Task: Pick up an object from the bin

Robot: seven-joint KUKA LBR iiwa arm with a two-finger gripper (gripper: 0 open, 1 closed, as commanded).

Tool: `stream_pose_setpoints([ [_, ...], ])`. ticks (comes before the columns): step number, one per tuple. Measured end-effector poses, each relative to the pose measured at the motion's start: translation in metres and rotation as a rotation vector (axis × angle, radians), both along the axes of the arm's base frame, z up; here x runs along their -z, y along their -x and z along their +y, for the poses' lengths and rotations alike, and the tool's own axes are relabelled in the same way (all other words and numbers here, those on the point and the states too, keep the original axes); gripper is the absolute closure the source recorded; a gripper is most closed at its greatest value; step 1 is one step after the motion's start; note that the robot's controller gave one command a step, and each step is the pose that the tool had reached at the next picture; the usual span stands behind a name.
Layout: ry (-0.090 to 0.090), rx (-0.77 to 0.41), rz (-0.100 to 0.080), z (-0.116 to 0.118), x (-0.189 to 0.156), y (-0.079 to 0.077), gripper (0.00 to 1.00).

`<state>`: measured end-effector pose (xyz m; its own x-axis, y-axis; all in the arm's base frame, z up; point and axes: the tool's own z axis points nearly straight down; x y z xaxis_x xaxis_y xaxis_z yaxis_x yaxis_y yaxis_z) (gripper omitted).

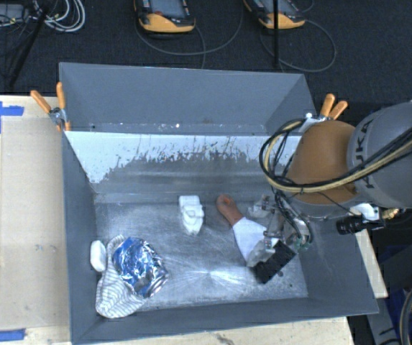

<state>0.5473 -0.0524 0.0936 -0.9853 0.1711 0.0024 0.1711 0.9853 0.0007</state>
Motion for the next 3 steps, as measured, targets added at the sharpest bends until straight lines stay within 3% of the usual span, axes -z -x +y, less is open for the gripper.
stream_pose_setpoints([
  [1,-0.001,0.018,-0.002,-0.0006,0.012,-0.0034,1.0],
  [2,0.0,0.017,-0.002,-0.0006,0.012,-0.0034,1.0],
  [3,-0.007,0.034,0.014,-0.0035,0.0148,-0.0083,1.0],
])
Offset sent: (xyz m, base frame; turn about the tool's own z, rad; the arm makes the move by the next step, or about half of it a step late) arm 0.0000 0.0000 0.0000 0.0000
